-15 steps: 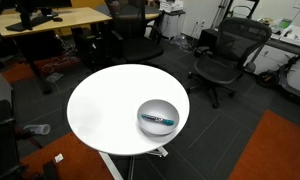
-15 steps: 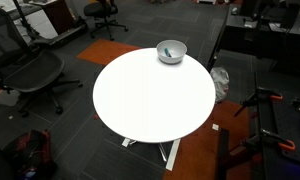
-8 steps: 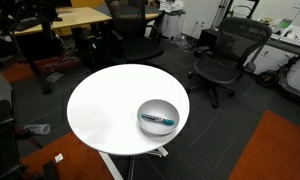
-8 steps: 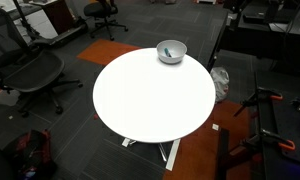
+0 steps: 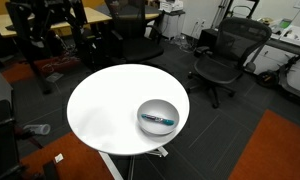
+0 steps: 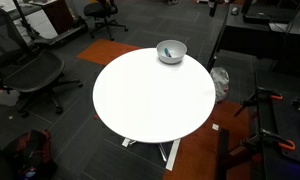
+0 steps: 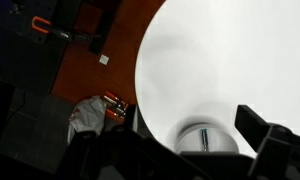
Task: Put the marker on the table
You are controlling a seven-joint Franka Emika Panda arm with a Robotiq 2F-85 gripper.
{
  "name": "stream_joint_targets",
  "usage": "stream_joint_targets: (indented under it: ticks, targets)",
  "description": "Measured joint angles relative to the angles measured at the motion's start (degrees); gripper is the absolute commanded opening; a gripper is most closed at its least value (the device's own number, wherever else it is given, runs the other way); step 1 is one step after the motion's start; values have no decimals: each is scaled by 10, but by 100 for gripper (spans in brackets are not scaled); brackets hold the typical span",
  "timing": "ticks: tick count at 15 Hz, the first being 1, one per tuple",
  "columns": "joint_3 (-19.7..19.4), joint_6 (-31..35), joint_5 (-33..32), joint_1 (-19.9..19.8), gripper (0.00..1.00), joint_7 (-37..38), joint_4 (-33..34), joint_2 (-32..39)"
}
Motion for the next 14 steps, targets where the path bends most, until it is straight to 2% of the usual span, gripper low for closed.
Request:
stream_joint_targets:
  ticks: [5,14]
  targets:
    - [-19,26,-52,-5,100,66,55,60]
    - [-64,67,-72,-3,100,75,175,192]
